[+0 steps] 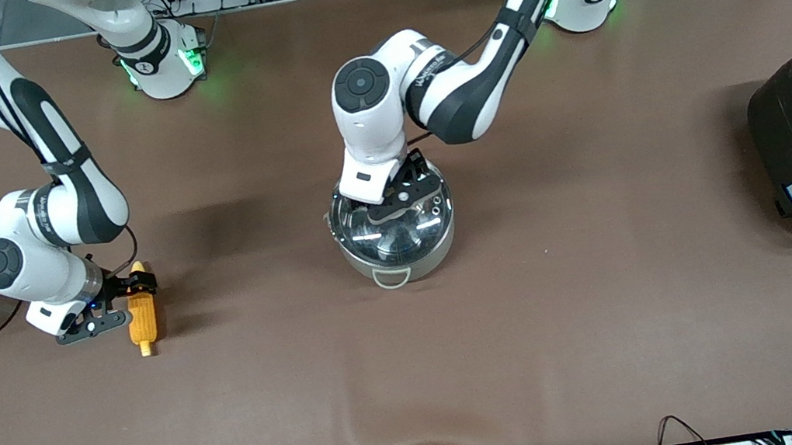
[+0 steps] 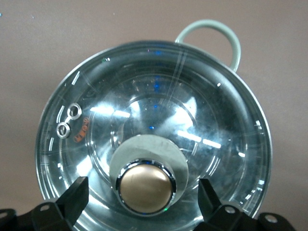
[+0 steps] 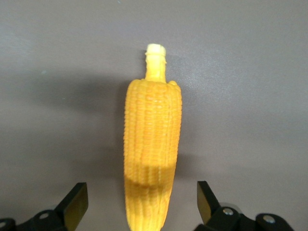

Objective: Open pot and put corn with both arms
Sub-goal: 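Grasp the lid knob with the left gripper while the right gripper grasps the corn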

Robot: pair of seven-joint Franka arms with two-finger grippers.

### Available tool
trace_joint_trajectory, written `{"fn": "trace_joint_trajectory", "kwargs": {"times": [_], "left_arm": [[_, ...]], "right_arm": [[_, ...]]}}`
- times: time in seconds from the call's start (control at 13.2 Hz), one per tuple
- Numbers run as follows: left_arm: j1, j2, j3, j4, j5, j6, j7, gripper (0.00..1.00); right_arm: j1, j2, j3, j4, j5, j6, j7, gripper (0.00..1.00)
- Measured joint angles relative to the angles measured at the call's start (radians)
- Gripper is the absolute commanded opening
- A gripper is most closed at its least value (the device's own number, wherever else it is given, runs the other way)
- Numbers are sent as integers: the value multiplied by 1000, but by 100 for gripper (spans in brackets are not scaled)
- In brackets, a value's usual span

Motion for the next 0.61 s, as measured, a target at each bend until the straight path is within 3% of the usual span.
{"fn": "trace_joint_trajectory", "kwargs": {"times": [0.46, 0.53, 0.61], "left_arm": [[2, 5, 9, 1, 0, -1, 0, 80], [1, 5, 9, 1, 0, -1, 0, 71], [1, 5, 8, 2, 0, -1, 0, 55]], "right_arm": [[-1, 70, 0, 53, 0, 26, 0, 100], [-2, 82, 0, 64, 0, 26, 0, 100], [-4, 93, 0, 70, 0, 26, 0, 100]]}}
